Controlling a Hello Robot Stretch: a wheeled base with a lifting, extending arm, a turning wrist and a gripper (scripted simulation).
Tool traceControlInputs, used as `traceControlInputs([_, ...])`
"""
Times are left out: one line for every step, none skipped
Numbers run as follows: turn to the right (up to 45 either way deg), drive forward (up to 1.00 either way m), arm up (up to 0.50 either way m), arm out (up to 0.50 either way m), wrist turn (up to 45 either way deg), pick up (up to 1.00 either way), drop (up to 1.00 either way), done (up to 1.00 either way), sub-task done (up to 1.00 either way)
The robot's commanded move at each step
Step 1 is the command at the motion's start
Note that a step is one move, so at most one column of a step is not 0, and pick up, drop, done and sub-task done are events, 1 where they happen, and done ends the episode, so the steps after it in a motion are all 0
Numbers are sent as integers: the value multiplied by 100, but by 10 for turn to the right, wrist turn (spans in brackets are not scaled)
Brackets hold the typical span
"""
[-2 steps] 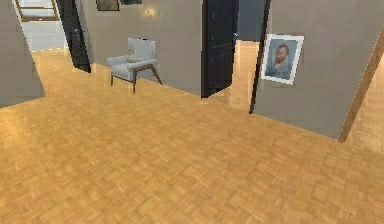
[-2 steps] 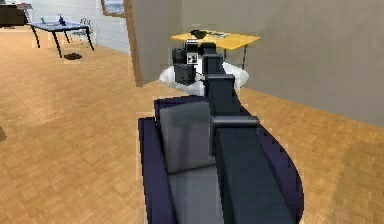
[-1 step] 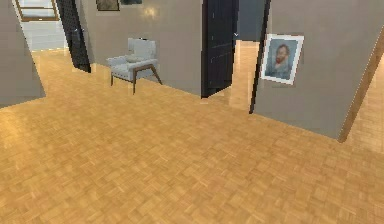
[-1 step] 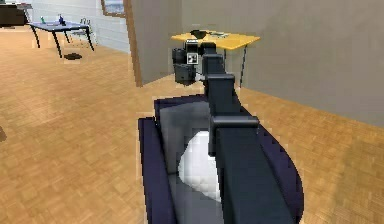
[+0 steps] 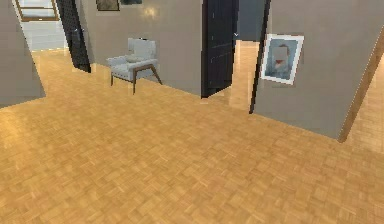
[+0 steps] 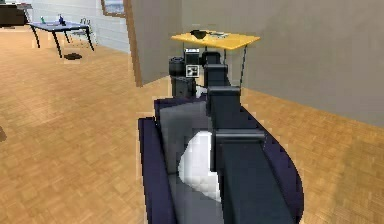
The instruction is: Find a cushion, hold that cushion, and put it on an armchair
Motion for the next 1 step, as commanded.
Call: traceControlInputs([0,0,0,0,0,0,0,100,0])
